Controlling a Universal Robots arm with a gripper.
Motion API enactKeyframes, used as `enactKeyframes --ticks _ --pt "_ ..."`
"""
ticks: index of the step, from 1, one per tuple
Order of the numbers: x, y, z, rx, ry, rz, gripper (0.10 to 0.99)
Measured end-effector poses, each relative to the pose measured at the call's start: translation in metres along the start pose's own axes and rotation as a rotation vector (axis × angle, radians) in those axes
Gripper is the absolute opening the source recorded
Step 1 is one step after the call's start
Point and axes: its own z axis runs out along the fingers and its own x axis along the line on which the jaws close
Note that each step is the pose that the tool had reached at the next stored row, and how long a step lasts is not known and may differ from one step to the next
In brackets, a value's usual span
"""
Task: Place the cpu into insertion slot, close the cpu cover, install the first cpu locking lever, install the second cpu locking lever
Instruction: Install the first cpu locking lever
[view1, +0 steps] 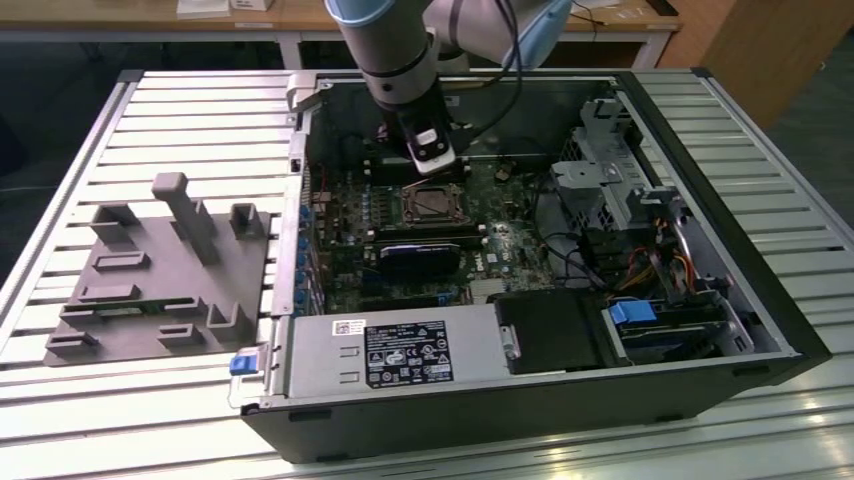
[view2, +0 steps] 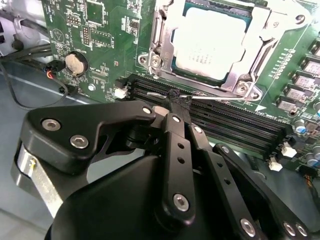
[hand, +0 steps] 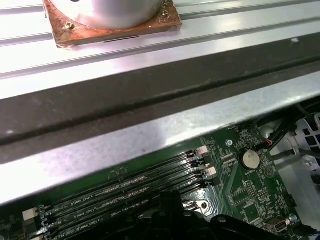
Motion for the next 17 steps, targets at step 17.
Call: enactKeyframes --ticks 17 --pt "0.0029 0.0001 0.0065 0.012 -0.0163 0.052 0.106"
